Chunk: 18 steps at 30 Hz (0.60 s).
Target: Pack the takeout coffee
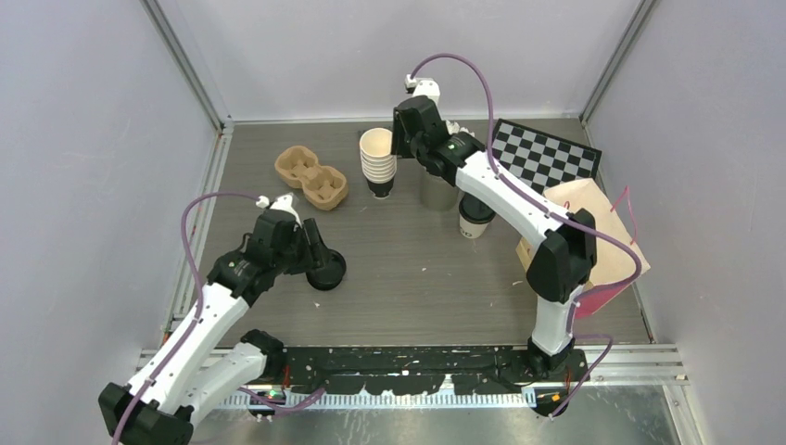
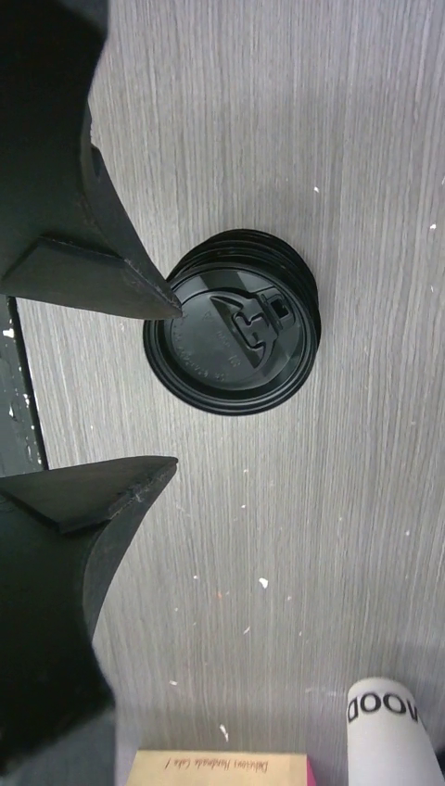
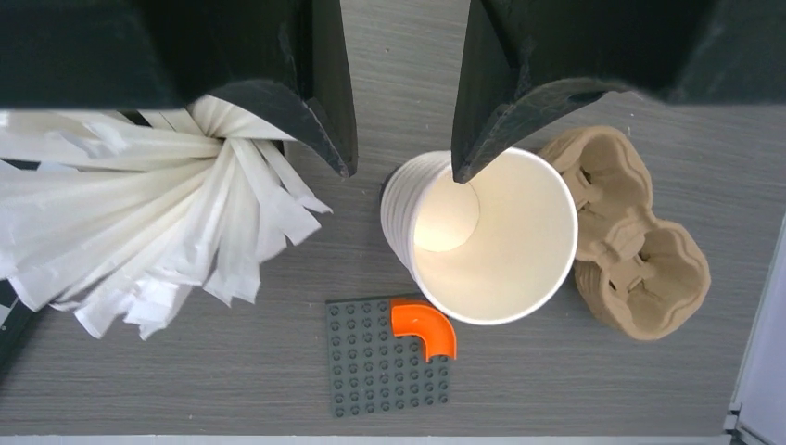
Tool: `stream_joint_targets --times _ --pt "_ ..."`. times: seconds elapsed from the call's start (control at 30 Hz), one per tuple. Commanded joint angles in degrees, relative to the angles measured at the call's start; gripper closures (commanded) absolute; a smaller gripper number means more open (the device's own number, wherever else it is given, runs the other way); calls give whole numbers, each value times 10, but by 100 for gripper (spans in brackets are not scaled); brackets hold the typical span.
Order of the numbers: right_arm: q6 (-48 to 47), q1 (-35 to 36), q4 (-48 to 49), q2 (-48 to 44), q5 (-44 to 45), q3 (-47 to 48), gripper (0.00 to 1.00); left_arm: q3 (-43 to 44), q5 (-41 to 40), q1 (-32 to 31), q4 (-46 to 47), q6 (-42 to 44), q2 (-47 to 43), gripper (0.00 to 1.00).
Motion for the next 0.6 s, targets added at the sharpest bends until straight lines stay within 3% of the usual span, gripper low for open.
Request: stream_joint_targets --times 0.0,0.2,0.57 --pt "-11 0 -2 26 9 64 54 0 19 2 -2 19 -35 42" --pt "-45 -1 -26 79 25 125 60 -3 51 2 1 18 -54 42" --pt "-70 -3 -62 139 49 182 60 -8 62 2 10 25 -46 41"
